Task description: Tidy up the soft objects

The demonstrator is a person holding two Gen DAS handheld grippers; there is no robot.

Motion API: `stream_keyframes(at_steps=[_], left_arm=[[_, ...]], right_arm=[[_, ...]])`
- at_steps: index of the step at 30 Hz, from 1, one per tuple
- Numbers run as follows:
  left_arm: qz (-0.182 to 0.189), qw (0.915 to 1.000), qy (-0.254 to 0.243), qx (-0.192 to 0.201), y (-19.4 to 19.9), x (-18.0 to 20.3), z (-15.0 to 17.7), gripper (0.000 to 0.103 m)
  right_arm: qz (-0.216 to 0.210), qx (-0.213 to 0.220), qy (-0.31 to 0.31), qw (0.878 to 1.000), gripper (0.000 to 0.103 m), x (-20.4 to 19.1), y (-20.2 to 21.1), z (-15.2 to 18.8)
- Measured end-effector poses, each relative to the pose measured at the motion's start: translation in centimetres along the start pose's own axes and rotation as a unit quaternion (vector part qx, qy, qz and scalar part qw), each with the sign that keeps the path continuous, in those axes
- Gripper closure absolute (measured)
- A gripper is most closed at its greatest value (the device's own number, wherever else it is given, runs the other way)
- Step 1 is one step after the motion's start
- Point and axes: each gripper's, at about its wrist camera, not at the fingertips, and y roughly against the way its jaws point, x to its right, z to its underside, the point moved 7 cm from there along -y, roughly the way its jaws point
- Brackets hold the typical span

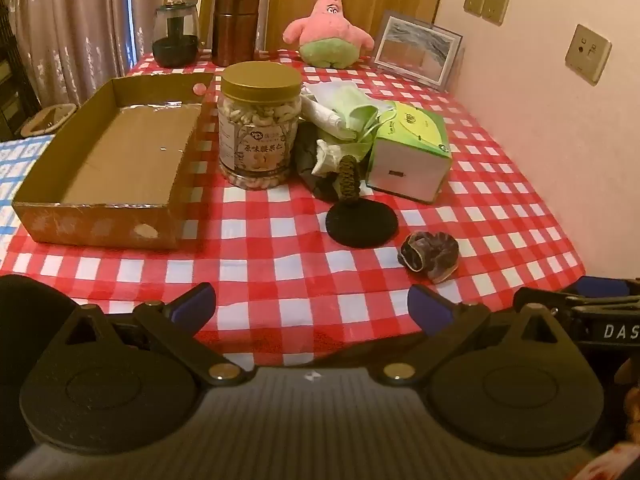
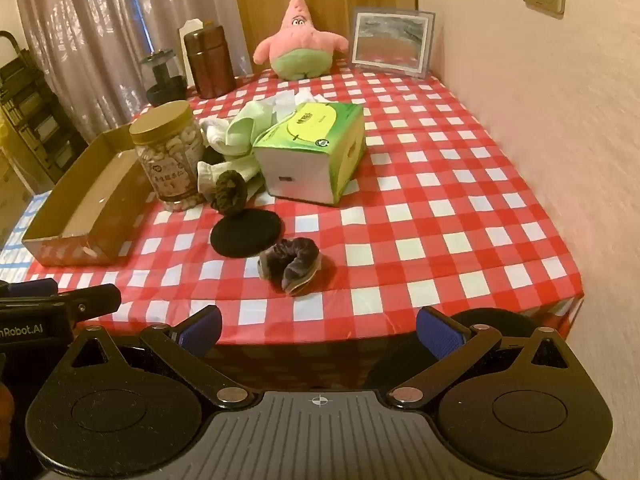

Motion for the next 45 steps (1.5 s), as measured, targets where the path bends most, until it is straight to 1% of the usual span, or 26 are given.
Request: stream_keyframes(at_steps=[2,3,4,5,10,21,45], left_arm=[[0.006,1.0,0.0,-0.003,0.01,0.4,0.1,0.003],[0.017,0.9998,0.013,-0.001,0.17,-0.15,0.0,0.003],[0.013,0.9998,0.008,-0.008,-0.33,-0.27,-0.08,0.003],[0.009,1.0,0.003,0.0,-0.16,-0.18,-0.08,0.003],[0.005,1.0,0.002,0.002,-0.15,0.02,0.13,0.003],[0.006,1.0,0.007,0.0,-0.1,-0.14,-0.01,0.004],[0.004,1.0,0.001,-0.002,-0.26,-0.09,0.15,0.004]], right_arm=[[0.002,0.003,0.001,1.0,0.001,-0.01,0.05,-0.03],[0.002,0.002,0.001,1.0,0.001,-0.01,0.05,-0.02],[0.002,0.004,0.002,1.0,0.001,-0.02,0.09,-0.04],[0.003,0.004,0.001,1.0,0.001,-0.01,0.11,-0.04],[0.002,0.004,0.0,1.0,0.001,0.28,0.34,-0.26],[0.006,0.005,0.001,1.0,0.001,0.05,0.14,-0.07],[0.006,0.006,0.001,1.0,0.001,0.15,0.21,-0.15]])
